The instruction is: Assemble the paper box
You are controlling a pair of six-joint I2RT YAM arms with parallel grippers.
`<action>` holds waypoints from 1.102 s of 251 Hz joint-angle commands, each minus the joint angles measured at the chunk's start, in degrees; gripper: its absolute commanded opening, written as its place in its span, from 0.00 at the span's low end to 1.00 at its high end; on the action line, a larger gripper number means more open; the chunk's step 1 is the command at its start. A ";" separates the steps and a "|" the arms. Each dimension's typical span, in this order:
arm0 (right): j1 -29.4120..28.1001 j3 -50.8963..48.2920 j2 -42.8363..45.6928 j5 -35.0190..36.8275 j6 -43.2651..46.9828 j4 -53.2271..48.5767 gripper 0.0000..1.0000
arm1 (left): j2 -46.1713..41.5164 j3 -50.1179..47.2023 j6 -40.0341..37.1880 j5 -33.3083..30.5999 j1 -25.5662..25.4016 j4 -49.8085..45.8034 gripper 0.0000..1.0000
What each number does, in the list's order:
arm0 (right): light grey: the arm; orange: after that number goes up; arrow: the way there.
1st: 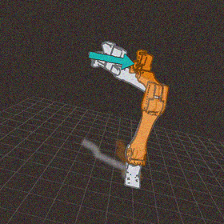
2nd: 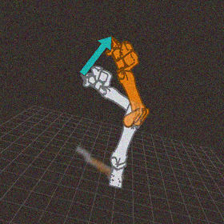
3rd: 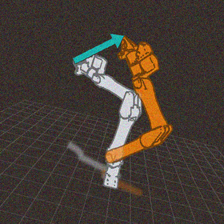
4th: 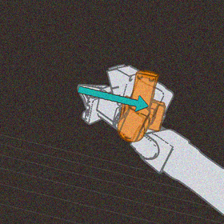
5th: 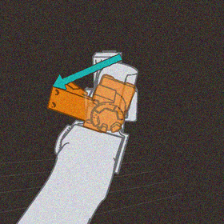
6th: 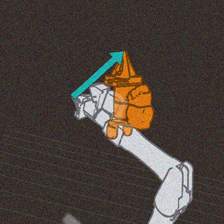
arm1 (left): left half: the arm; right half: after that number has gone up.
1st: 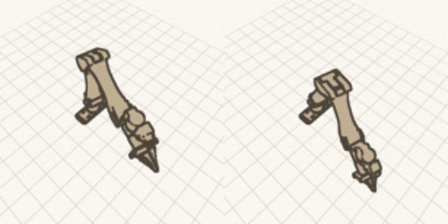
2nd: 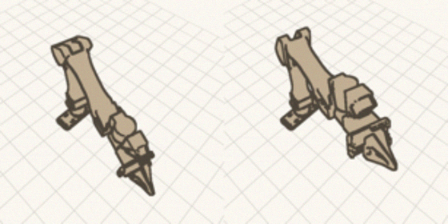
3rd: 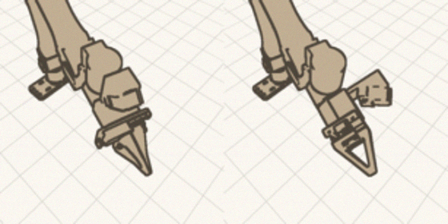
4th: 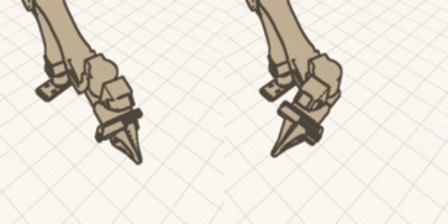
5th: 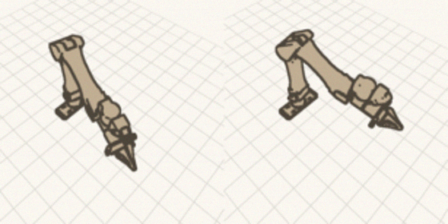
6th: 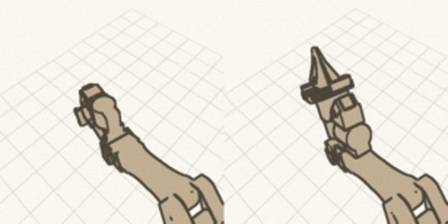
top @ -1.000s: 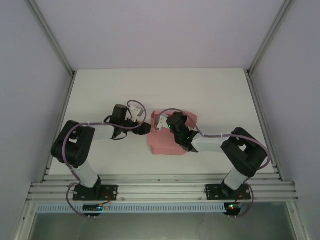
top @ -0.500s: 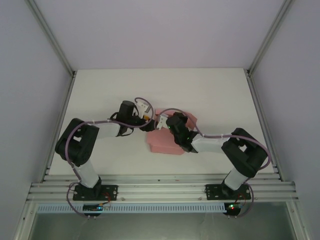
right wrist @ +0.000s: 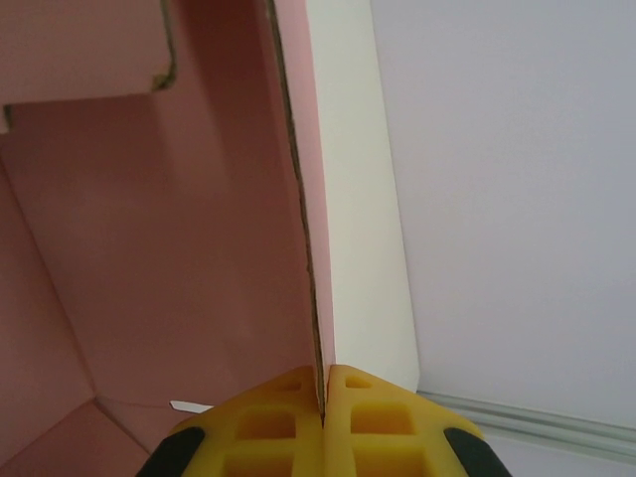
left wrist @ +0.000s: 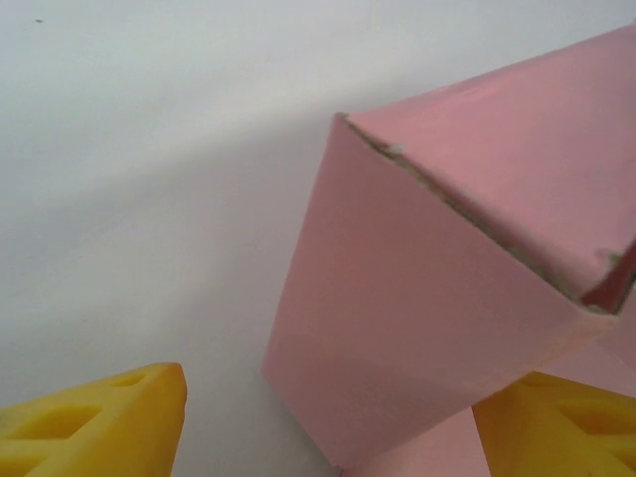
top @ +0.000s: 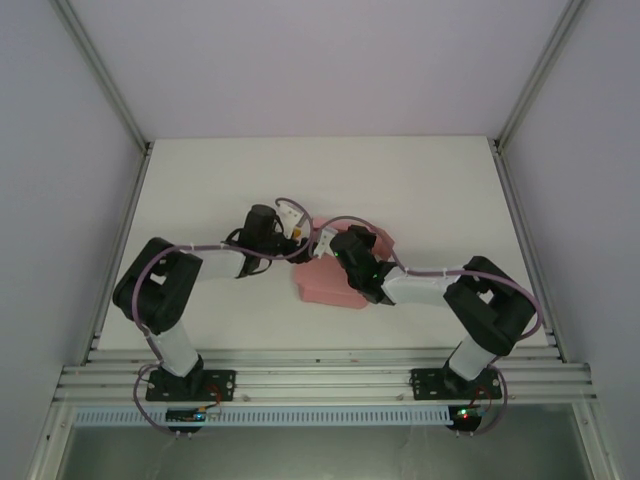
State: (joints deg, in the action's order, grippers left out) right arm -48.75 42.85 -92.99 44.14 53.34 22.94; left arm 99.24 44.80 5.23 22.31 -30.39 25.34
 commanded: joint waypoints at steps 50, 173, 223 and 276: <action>-1.08 0.31 2.15 -5.42 -3.57 -5.89 0.00 | -0.64 -1.54 0.77 11.92 1.94 7.91 0.72; -1.16 2.05 3.83 -8.70 -10.62 -15.07 0.00 | 1.22 -2.31 -3.68 -16.79 -3.15 11.76 0.28; -1.24 3.77 2.97 -5.90 -14.23 -18.74 0.00 | 3.43 -2.15 -7.41 -31.53 -6.34 11.27 0.21; -1.67 3.85 2.37 -3.86 -17.17 -18.98 0.00 | 8.42 -2.60 -8.74 -51.52 -9.86 18.01 0.00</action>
State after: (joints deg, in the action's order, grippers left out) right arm -50.30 46.22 -89.78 38.81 41.17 8.73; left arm 103.50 42.81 0.01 -7.40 -39.31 39.77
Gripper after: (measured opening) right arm 0.061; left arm 0.054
